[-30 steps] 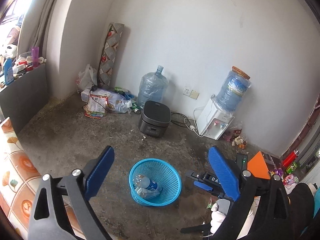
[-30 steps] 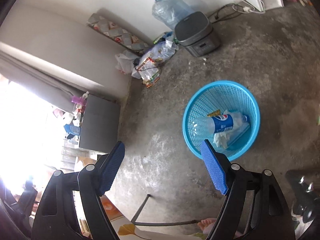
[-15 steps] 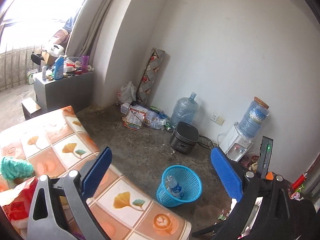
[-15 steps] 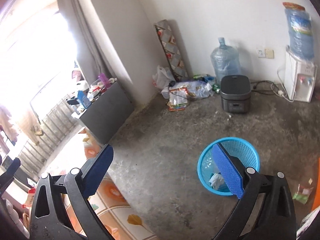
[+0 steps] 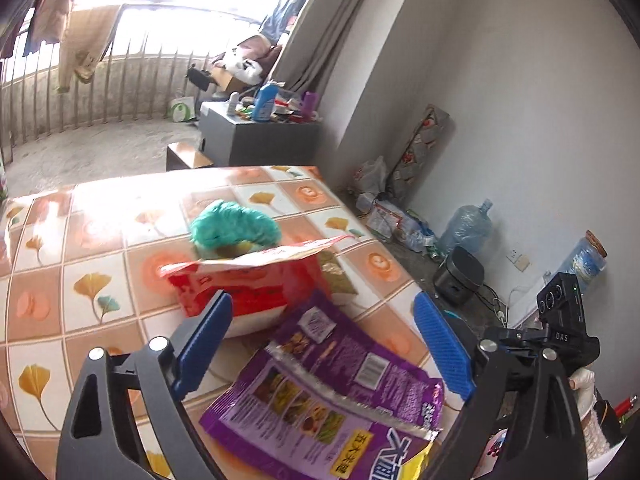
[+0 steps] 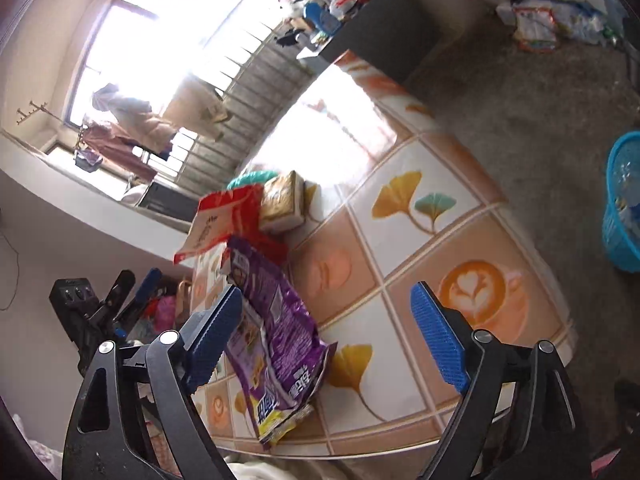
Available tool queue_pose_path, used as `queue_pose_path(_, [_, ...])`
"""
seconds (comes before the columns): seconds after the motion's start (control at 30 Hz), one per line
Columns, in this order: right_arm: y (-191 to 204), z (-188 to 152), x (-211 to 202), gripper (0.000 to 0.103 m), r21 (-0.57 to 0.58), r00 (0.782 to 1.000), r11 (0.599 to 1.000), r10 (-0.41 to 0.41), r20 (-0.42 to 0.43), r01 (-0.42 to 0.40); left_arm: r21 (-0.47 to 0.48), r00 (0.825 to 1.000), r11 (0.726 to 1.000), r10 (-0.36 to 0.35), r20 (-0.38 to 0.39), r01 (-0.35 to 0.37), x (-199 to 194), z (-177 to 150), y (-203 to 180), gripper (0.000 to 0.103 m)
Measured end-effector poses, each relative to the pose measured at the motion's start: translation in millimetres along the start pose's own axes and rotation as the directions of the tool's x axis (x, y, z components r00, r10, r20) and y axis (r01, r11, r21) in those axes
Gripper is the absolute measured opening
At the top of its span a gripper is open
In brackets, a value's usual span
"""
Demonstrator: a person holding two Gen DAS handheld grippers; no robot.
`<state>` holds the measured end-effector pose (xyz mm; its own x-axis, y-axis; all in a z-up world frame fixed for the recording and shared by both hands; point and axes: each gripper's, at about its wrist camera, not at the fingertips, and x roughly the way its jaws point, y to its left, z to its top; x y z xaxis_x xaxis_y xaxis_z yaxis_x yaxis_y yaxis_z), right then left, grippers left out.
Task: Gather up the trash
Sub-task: 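Grasp the purple snack bag with both grippers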
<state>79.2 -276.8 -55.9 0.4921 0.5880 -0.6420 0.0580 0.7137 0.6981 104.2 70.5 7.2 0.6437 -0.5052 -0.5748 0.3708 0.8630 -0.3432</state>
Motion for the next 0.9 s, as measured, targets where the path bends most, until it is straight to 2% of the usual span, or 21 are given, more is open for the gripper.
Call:
queue_pose_path(0.1, [10.8,-16.5,12.8,0.071,-0.016,0.997,1.000,-0.026,-0.073,0.024,-0.036,0.998,0.999,0.031,-0.063,-0.033,10.4,-15.2,22.7,0.073])
queue_pose_path(0.23, [19.5,-35.4,25.2,0.062,0.000,0.987,0.999,-0.039,-0.154,0.040,-0.038,0.987,0.996,0.073,-0.142,-0.079,33.7,-35.0,39.0,0.060])
queue_pose_path(0.3, [22.3,-41.5,31.9,0.059,0.002,0.982,0.999,-0.046,-0.183,0.047,-0.043,0.981,0.996,0.071,-0.178,-0.079,42.7,-45.6,43.4,0.050])
queue_pose_path(0.4, [26.8,-50.5,38.7,0.055,0.012,0.979,0.999,-0.026,-0.204,0.029,-0.083,0.975,0.996,0.010,-0.222,-0.029,50.3,-57.4,45.1,0.039])
queue_pose_path(0.5, [31.4,-48.1,45.2,0.048,0.018,0.978,0.999,-0.024,-0.210,0.028,-0.088,0.969,0.996,-0.027,-0.244,0.006,50.3,-68.7,40.3,0.036])
queue_pose_path(0.63, [26.8,-38.9,47.1,0.031,0.047,0.980,0.998,-0.026,-0.199,0.036,-0.089,0.969,0.995,-0.064,-0.239,0.044,44.5,-74.9,32.5,0.034])
queue_pose_path(0.7, [22.1,-37.0,47.7,0.030,0.086,0.981,0.996,0.007,-0.193,0.010,-0.103,0.966,0.993,-0.088,-0.242,0.064,45.0,-75.6,28.7,0.034])
queue_pose_path(0.77, [18.0,-35.9,46.2,0.026,0.105,0.984,0.994,0.007,-0.177,0.012,-0.113,0.964,0.991,-0.100,-0.246,0.074,46.8,-78.6,25.9,0.033])
queue_pose_path(0.9, [13.4,-32.6,39.9,0.010,0.125,0.992,0.992,-0.016,-0.127,0.032,-0.152,0.949,0.980,-0.169,-0.268,0.131,52.7,-81.3,19.1,0.028])
